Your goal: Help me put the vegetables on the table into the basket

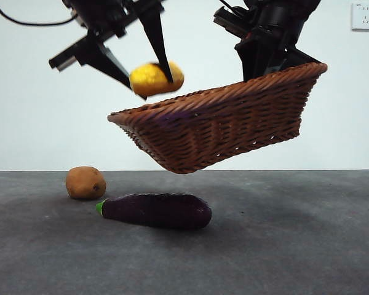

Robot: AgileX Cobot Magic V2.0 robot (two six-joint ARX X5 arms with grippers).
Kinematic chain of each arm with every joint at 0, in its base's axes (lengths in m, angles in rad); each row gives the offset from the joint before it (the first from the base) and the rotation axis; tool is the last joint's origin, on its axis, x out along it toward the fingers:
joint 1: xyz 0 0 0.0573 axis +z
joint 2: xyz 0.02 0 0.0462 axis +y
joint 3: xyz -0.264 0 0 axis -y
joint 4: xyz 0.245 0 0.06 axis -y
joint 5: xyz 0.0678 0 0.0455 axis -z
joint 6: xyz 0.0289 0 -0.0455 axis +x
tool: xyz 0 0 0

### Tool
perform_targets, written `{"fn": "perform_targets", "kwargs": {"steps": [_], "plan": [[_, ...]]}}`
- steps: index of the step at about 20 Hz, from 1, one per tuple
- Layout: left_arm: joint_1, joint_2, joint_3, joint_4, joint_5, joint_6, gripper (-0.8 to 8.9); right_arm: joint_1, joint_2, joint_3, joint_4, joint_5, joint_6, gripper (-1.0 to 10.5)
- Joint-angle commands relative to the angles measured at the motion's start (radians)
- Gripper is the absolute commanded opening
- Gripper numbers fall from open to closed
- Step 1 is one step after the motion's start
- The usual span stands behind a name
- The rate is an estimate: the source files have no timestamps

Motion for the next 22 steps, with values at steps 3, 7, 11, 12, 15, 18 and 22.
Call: {"fn": "perform_targets", "kwargs": {"steps": [3,7,11,12,15,18,22], "plan": [[0.001,0.042,-0.001,0.024,-0.016,-0.098,3.19,0.024,-0.005,0.004,0.006,0.003,0.018,-0.2],[0.016,0.039,0.0,0.066,-0.038,-0.096,3.82,0.022,-0.005,0.004,-0.003,0.031,0.016,-0.2],[0.102,0.033,0.055,0.04,-0.032,0.014,3.82,-0.006,-0.005,0.004,-0.014,0.057,0.006,-0.2],[0.144,0.033,0.071,0.024,-0.032,0.038,3.82,-0.02,-0.005,0.004,-0.024,0.064,-0.008,-0.2],[0.304,0.041,0.076,-0.024,-0.039,0.061,3.82,-0.087,-0.005,0.004,-0.061,0.096,-0.042,-0.2],[0.411,0.083,0.076,0.002,-0.024,0.048,3.82,-0.14,-0.005,0.004,-0.055,0.096,-0.064,-0.2],[0.438,0.193,0.077,0.085,-0.013,0.045,3.87,-0.169,-0.005,0.004,-0.079,0.112,-0.093,-0.2]]}}
